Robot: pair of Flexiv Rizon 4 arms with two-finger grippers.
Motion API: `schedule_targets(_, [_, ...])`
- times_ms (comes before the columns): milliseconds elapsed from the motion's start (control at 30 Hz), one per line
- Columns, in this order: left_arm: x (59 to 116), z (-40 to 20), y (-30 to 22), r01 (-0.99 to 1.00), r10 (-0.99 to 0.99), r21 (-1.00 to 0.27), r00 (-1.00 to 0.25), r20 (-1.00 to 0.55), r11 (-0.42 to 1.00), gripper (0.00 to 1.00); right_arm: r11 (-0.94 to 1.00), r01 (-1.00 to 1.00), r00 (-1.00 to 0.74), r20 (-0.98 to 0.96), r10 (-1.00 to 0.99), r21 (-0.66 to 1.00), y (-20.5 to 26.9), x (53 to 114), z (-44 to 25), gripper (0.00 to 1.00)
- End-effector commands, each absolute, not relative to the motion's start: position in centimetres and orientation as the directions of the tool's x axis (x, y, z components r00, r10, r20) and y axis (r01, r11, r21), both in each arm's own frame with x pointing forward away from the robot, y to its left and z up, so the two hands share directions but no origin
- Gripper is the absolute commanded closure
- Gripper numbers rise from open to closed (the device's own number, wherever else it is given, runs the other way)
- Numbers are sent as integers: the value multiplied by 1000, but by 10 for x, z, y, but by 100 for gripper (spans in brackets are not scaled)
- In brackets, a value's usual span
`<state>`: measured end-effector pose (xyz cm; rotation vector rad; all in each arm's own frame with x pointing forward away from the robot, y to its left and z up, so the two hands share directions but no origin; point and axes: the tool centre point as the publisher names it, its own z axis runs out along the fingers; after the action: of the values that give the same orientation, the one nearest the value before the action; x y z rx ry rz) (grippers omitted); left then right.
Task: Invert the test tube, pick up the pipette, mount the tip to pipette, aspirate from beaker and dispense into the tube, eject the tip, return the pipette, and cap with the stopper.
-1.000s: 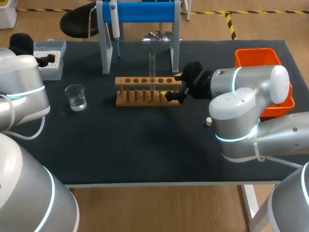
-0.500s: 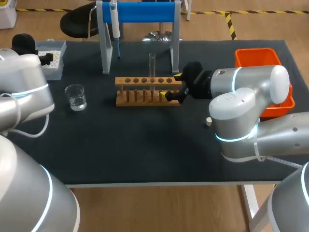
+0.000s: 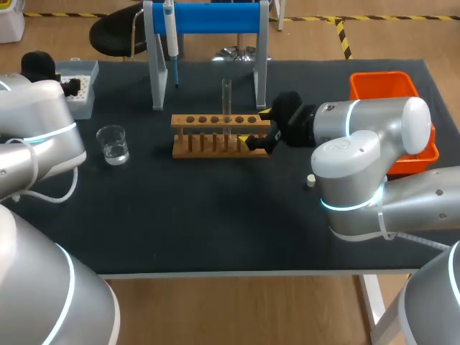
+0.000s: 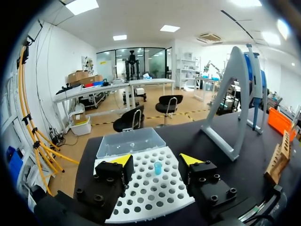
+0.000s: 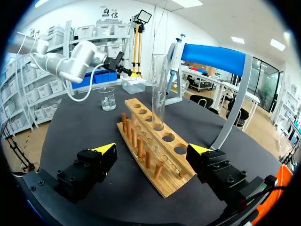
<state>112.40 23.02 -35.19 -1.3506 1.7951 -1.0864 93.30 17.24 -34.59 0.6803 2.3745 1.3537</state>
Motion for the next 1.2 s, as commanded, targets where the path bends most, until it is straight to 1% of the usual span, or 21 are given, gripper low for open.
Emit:
schedule_targets(33, [1130,-358,230,-434,-963,-892,-270,-8,129,45,436,243,-835,-42,549,866,172,933,-346,0])
schedule_targets(133, [1131,-360,231,-435,-963,-892,-271,-4,127,49,436,243,-835,-42,549,866,172,933,-346,0])
schedule_targets(233, [1133,-361,231,-436,-962,-891,-273,-3,126,50,436,243,-835,-42,549,866,172,933,-346,0])
schedule_targets(967, [1141,-365,233,-439,-958,-887,-288,-12,143,52,436,243,-835,-42,549,866,172,933,-346,0])
schedule_targets(1200, [1140,-365,233,-440,-957,-886,-289,-17,148,56,436,243,-835,-42,549,866,172,933,-346,0])
